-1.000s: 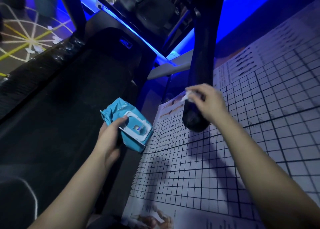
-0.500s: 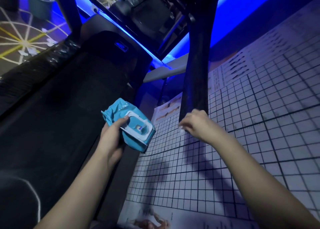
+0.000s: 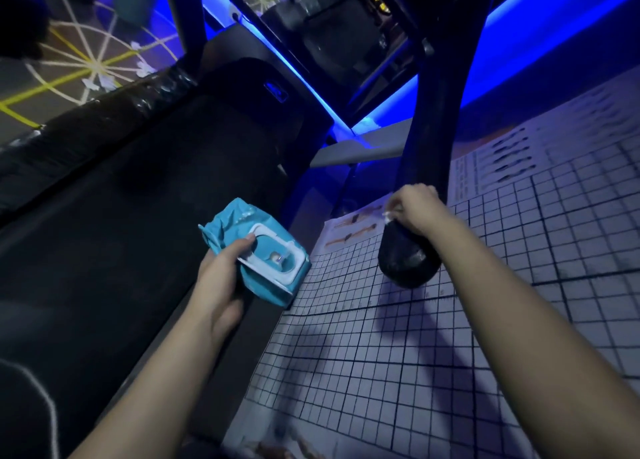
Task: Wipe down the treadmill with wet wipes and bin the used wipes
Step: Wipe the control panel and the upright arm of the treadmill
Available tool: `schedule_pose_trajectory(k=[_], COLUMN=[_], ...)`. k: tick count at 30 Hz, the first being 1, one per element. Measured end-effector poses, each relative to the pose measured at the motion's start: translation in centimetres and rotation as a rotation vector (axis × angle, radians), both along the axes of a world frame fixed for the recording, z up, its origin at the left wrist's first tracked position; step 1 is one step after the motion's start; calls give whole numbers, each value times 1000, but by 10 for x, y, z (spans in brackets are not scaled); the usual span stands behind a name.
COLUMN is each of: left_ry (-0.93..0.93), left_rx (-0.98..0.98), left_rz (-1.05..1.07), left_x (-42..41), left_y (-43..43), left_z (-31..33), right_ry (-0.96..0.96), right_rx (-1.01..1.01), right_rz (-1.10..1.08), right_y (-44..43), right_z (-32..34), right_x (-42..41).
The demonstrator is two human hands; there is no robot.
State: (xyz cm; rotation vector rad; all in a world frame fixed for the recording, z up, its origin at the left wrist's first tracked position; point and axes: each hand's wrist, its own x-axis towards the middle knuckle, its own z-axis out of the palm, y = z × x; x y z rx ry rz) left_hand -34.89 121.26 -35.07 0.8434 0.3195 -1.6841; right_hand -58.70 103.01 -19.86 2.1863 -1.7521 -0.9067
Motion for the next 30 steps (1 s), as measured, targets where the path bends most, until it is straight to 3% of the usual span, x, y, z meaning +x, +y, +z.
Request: schedule_pose_trajectory(k=[4,7,10,16,18,20,22,26,30], left_ry=[-13,-14,4,-24,-39,-93,-137,-201,-261], left_rx=[-16,-35,-41,-49,-59,-66,-88,-73,-59], left_rz=[-18,-31,-42,-22,8,32,48,100,120], left_x=[-3,1,12,53,75,99,125,179,228], left_y=[-4,-3,0,14,21,28,38,60,85], left_z=[5,10,18,26,29,31,32,32,32], right_ry=[34,-29,-371,-1068,-1420,-1844,-2118,-2304,-2392], right_rx=[42,183,236,-129,-195,-181,-108,171,411], right_rz=[123,141,3,-299,-512,-860,-1121,-1338,-1357], right_y=[64,123,166,196,202,206,211,232,251], right_z=[5,-1,-18,-43,-56,-73,-93,-135,-154], right_x=[7,10,7,55,86,122,156,213,248])
